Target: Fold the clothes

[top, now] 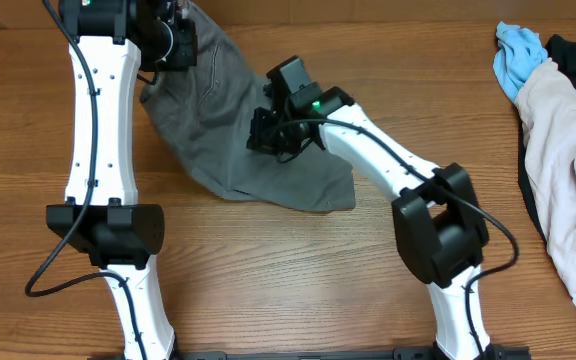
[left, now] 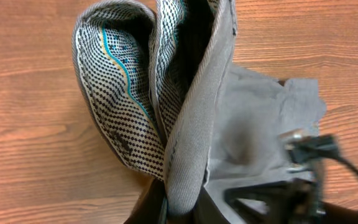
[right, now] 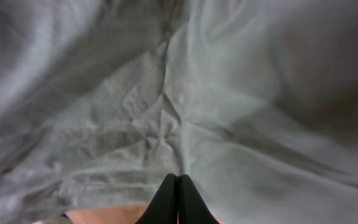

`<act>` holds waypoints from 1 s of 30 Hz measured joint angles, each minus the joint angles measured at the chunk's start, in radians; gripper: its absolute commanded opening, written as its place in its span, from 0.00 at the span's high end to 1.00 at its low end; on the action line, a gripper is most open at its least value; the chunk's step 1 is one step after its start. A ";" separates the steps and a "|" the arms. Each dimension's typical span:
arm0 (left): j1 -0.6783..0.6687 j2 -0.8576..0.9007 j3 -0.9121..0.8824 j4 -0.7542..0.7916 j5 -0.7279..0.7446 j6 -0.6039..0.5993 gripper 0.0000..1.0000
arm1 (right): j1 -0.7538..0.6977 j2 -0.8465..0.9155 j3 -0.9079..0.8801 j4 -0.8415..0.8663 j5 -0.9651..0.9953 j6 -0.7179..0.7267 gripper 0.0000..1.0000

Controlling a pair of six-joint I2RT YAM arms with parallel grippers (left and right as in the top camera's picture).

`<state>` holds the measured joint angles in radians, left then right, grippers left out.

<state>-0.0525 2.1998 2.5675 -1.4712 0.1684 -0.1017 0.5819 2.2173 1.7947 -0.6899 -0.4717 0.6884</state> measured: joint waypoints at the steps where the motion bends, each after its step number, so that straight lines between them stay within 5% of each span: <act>1: 0.000 0.000 0.000 0.000 0.000 -0.005 0.90 | 0.006 0.016 0.000 0.014 -0.006 0.009 0.96; 18: -0.014 0.000 0.000 -0.034 -0.008 -0.076 0.91 | 0.072 0.135 -0.013 0.090 -0.093 0.006 0.96; 30: -0.092 0.000 0.000 -0.044 -0.098 -0.092 0.89 | -0.216 -0.004 -0.008 -0.305 -0.085 -0.196 0.96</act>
<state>-0.1440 2.1998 2.5679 -1.5154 0.0704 -0.1936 0.3656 2.2131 1.7866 -0.9951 -0.5564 0.4923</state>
